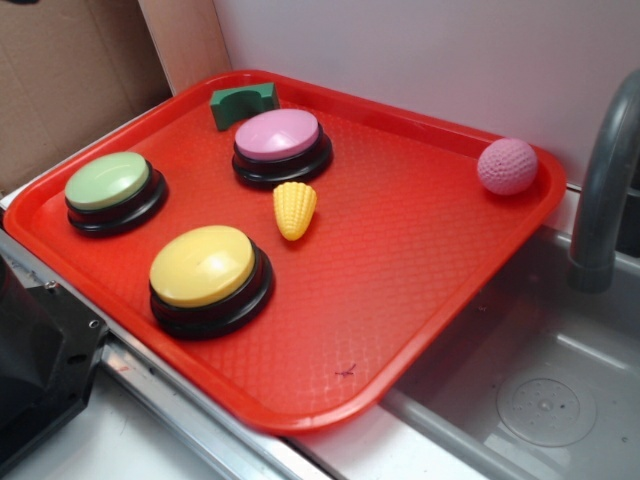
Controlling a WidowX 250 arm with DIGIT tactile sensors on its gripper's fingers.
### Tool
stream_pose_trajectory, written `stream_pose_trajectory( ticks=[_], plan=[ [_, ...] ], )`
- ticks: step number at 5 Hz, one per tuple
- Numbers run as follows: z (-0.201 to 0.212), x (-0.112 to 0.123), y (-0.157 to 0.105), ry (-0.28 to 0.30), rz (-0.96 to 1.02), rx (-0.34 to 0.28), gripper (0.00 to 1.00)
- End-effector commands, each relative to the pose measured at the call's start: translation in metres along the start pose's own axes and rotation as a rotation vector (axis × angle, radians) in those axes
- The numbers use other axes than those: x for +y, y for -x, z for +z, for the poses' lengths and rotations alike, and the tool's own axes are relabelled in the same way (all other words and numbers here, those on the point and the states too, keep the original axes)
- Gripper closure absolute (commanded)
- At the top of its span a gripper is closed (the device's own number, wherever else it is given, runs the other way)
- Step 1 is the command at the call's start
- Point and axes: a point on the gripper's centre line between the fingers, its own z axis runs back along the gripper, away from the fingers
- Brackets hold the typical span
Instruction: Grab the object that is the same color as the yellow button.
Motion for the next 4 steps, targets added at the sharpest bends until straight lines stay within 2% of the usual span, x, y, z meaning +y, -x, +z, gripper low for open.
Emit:
stream_pose_trajectory(
  ticks=[1,2,3,4],
  plan=[
    [0.000,0.000,0.000,0.000,0.000,0.000,0.00],
    [-0.053,-0.011,-0.045,-0.027,0.064,0.031,0.00],
    [-0.083,-0.020,-0.081,-0.124,0.277,-0.037,0.00],
    [-0.109,-0.019,-0.105,-0.168,0.525,-0.113,0.00]
  ],
)
